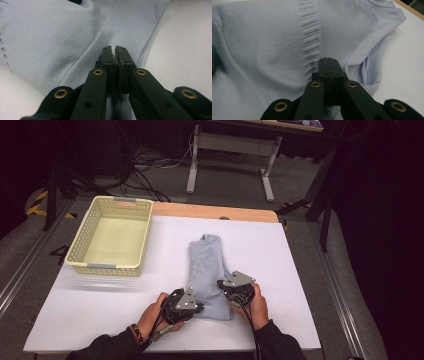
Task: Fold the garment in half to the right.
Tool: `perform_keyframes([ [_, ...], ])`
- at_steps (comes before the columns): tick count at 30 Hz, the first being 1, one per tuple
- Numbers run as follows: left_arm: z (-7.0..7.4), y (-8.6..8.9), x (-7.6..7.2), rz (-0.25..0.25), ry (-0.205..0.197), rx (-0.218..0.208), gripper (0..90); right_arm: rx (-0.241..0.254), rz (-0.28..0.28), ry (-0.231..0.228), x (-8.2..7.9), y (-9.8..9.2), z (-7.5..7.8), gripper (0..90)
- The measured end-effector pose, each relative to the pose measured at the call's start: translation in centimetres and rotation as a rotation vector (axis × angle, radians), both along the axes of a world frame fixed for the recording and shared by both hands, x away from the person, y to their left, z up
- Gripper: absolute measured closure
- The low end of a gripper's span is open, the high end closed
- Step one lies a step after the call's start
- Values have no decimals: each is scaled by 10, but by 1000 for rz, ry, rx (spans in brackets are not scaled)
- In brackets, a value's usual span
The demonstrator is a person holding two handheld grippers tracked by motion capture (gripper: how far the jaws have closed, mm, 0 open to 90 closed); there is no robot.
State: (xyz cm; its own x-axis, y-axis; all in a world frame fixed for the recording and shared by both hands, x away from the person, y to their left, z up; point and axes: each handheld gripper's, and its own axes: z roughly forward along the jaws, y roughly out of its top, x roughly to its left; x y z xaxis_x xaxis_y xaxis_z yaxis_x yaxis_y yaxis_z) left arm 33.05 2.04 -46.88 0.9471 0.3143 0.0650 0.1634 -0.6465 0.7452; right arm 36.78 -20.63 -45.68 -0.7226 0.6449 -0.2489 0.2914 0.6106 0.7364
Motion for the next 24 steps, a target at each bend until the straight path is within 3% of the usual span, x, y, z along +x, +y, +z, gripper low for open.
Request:
perform_keyframes([
  [4, 3, 1, -6, -5, 4, 4, 882, -16, -17, -7, -5, -7, 4, 900],
  [6, 9, 1, -10, -23, -2, -30, 889, -18, -31, -18, -7, -12, 6, 900],
  [9, 24, 4, -14, -26, -46, -74, 847, 2, -55, -41, -9, -19, 12, 900],
  [12, 37, 8, -10, 23, -93, -103, 794, 18, -78, -86, -12, -24, 21, 897],
  [15, 40, 11, 3, 104, -85, -134, 649, 65, -102, -121, -12, -30, 27, 773],
  [17, 41, 12, 13, 129, -97, -145, 592, 109, -84, -101, -11, -34, 28, 749],
  [19, 42, 11, 22, 120, -100, -155, 631, 128, -69, -98, -12, -34, 26, 719],
  [22, 44, 4, 32, 116, -189, -110, 840, 115, -45, -91, -11, -30, 23, 839],
  [24, 42, 0, 44, 131, -175, -96, 897, 101, -37, -70, -8, -28, 19, 877],
])
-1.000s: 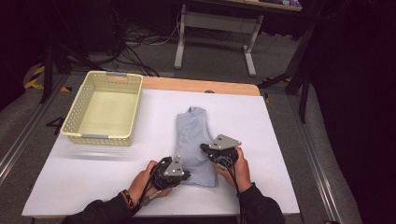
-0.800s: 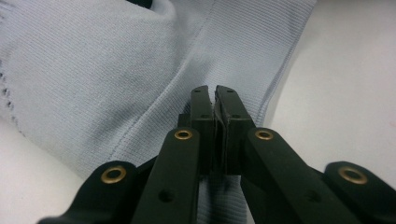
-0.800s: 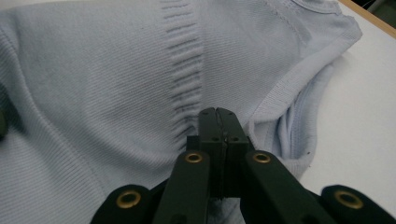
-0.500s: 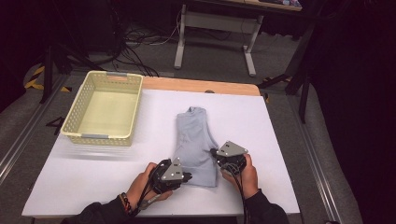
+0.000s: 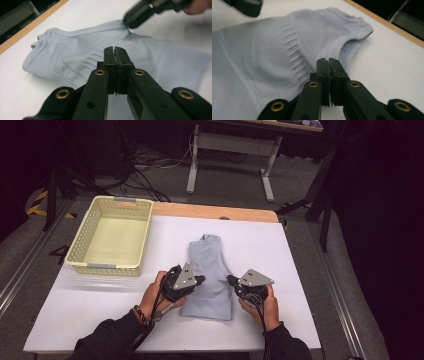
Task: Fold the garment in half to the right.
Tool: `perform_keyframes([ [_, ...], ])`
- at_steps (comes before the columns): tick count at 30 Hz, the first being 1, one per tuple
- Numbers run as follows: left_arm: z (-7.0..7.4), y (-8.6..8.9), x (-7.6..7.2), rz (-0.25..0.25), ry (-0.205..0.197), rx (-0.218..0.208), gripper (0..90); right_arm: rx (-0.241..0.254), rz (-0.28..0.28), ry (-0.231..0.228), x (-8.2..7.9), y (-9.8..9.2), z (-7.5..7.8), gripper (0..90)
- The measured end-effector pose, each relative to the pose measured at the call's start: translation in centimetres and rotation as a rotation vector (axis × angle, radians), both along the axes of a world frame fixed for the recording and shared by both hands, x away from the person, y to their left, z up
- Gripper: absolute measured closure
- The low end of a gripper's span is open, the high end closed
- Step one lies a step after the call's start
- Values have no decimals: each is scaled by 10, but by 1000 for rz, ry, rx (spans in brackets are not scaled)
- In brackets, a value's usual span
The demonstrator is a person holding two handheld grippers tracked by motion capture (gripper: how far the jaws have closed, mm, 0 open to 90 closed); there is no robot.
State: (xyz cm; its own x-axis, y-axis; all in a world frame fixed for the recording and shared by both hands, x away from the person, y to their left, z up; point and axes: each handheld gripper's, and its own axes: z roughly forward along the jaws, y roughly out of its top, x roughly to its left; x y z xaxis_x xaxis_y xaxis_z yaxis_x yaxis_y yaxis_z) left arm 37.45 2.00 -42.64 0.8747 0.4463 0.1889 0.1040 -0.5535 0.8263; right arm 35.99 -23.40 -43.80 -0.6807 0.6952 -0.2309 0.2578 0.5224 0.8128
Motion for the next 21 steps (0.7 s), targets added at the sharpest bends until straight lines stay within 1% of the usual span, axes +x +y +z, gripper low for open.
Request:
perform_keyframes([
  [1, -2, -3, 5, 16, -7, 28, 897, -2, -1, 18, 3, 1, -3, 880],
  [2, -5, -4, 12, 30, 4, 42, 897, -8, -1, 36, 5, 1, -6, 870],
  [3, -8, -4, 18, 42, 40, 37, 897, -23, -14, 45, 7, 2, -8, 850],
  [4, -11, -3, 24, 66, 65, 42, 894, -27, -22, 47, 9, 1, -11, 815],
  [6, -19, -1, 33, 112, 91, 64, 877, -5, -43, 56, 14, -2, -14, 744],
  [7, -23, 0, 35, 128, 110, 69, 866, 1, -62, 57, 16, -4, -14, 690],
  [8, -27, 2, 38, 129, 133, 60, 858, 2, -85, 52, 18, -5, -15, 637],
  [9, -30, 4, 39, 130, 154, 37, 858, 5, -100, 52, 20, -7, -15, 622],
  [10, -32, 5, 38, 131, 153, 31, 858, 14, -99, 61, 22, -8, -16, 621],
  [13, -33, 4, 36, 138, 132, 40, 859, 35, -103, 110, 28, -9, -20, 573],
  [14, -33, 4, 35, 141, 128, 38, 858, 41, -99, 132, 31, -8, -21, 568],
  [16, -28, 7, 34, 159, 103, 39, 831, 59, -103, 168, 35, -8, -22, 548],
  [17, -25, 10, 32, 172, 92, 28, 806, 72, -102, 183, 36, -9, -22, 548],
  [18, -22, 12, 31, 176, 90, 14, 785, 80, -101, 192, 37, -9, -22, 550],
  [19, -17, 17, 28, 168, 81, -9, 784, 86, -97, 199, 38, -10, -22, 573],
  [20, -14, 20, 26, 163, 76, -24, 773, 103, -81, 217, 39, -11, -23, 623],
  [21, -10, 23, 22, 145, 71, -43, 755, 112, -72, 228, 40, -11, -23, 630],
])
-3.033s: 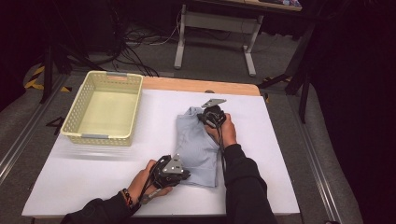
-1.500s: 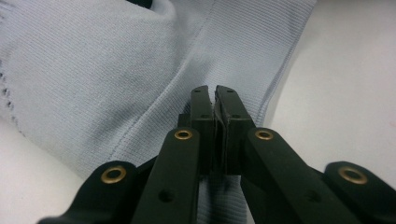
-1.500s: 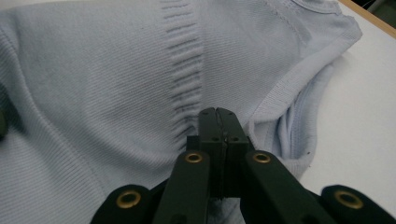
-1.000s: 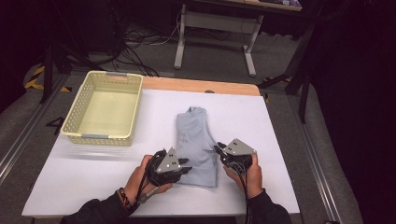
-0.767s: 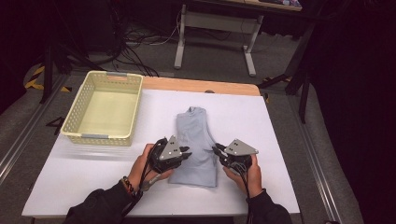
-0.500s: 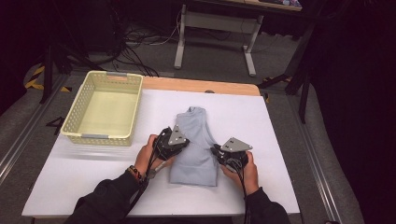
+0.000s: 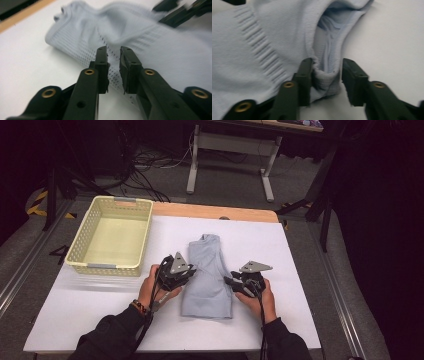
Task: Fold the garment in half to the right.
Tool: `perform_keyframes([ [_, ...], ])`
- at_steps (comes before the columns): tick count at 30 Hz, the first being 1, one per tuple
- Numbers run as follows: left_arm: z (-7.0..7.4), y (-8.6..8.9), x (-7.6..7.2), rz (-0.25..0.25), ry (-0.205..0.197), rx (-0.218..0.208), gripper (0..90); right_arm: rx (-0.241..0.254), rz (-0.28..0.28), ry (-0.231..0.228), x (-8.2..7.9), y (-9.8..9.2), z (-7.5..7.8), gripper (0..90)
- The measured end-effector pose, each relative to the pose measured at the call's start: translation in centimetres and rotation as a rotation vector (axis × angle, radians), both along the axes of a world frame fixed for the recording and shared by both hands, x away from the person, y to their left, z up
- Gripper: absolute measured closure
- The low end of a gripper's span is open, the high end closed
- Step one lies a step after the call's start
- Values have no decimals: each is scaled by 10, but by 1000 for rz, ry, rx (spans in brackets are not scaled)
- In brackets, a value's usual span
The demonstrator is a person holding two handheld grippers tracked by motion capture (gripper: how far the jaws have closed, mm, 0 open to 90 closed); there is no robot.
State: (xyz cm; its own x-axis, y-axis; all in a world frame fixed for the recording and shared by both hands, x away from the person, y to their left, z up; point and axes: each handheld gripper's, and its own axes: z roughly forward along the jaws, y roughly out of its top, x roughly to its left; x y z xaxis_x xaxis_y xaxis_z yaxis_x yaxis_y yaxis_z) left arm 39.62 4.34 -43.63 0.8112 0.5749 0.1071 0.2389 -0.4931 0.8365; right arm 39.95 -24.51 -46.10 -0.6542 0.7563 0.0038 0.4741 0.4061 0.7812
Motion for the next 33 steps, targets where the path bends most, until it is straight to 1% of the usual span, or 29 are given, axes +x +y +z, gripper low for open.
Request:
perform_keyframes([
  [2, 7, 6, -10, -42, 10, -35, 686, 25, 5, 28, 2, -1, -1, 668],
  [3, 9, 12, -18, -62, 16, -71, 640, 36, 10, 38, 2, -2, -1, 695],
  [4, 10, 15, -23, -75, 26, -105, 586, 40, 17, 42, 2, -2, 0, 720],
  [5, 11, 18, -29, -94, 35, -120, 553, 38, 21, 37, 2, -2, 0, 737],
  [6, 12, 19, -36, -100, 30, -105, 526, 30, 23, 33, 2, -1, 0, 751],
  [7, 12, 20, -42, -103, 23, -81, 488, 17, 26, 22, 1, 0, 1, 765],
  [9, 10, 22, -53, -129, 45, -63, 410, -8, 27, -1, 1, 2, 2, 789],
  [11, 4, 22, -61, -138, 54, -40, 351, -21, 22, -19, 0, 3, 3, 799],
  [12, 1, 21, -64, -145, 61, -30, 339, -30, 19, -29, 0, 4, 3, 803],
  [13, -3, 19, -66, -159, 69, -10, 334, -38, 17, -40, -1, 4, 3, 807],
  [15, -11, 15, -70, -187, 80, 45, 326, -53, 12, -59, -1, 6, 4, 812],
  [16, -15, 13, -70, -198, 87, 74, 333, -56, 8, -69, 0, 6, 4, 818],
  [18, -22, 10, -70, -195, 103, 113, 383, -62, -1, -90, 1, 7, 4, 823],
  [21, -27, 7, -68, -196, 104, 139, 477, -73, -3, -111, 2, 9, 5, 822],
  [23, -27, 8, -67, -191, 123, 128, 542, -76, -4, -125, 3, 10, 5, 820],
  [25, -29, 9, -65, -194, 145, 109, 646, -88, -5, -135, 4, 11, 5, 807],
  [26, -30, 9, -66, -195, 145, 100, 677, -92, -8, -141, 4, 12, 5, 785],
  [28, -30, 9, -66, -207, 141, 108, 714, -93, -25, -166, 2, 12, 7, 693],
  [29, -29, 9, -67, -208, 144, 116, 746, -91, -40, -189, 1, 11, 9, 647],
  [30, -29, 9, -67, -218, 139, 115, 765, -84, -49, -202, -1, 11, 11, 629],
  [31, -29, 9, -68, -214, 143, 115, 787, -72, -52, -219, -3, 10, 15, 659],
  [32, -29, 9, -69, -212, 141, 120, 795, -58, -39, -237, -7, 8, 19, 732],
  [33, -29, 8, -69, -220, 138, 124, 800, -53, -23, -257, -11, 7, 24, 772],
])
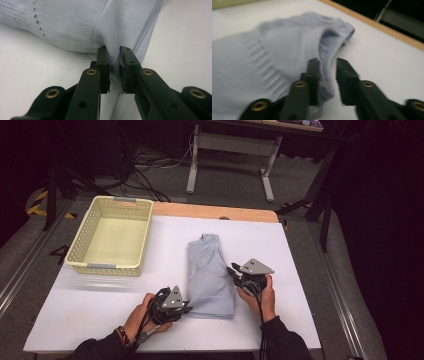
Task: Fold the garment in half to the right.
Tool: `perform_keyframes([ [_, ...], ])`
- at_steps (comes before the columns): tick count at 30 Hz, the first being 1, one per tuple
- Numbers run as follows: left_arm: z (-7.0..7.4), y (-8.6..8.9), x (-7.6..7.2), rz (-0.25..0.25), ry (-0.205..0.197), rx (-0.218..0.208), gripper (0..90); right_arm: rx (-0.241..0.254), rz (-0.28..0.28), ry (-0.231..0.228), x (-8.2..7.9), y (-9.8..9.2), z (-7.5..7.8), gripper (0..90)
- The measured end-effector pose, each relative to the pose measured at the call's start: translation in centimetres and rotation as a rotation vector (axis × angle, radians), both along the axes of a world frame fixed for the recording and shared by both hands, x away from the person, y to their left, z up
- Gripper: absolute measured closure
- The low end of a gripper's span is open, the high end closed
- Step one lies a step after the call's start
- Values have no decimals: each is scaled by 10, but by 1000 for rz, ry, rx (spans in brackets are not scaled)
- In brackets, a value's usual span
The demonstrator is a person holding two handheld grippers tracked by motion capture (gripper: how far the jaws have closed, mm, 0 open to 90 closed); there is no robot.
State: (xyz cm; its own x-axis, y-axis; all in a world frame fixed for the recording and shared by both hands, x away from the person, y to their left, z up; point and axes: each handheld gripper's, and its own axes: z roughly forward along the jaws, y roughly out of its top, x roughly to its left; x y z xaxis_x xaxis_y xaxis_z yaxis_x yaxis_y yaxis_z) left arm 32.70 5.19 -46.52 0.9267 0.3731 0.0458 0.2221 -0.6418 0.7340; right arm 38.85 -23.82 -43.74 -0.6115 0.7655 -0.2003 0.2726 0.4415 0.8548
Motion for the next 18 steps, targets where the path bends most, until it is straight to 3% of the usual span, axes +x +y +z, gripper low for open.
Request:
perform_keyframes([
  [3, 0, -1, -2, -12, -27, 17, 809, -1, 22, -52, -13, -1, 14, 897],
  [7, -1, 0, -1, -12, -15, 2, 810, 7, 65, -64, -32, -2, 27, 899],
  [13, -1, 0, -5, -12, -21, 4, 810, 17, 160, 25, -56, 5, 20, 899],
  [18, -4, 3, -4, -8, -8, -29, 809, -54, 178, 77, -76, 10, 0, 899],
])
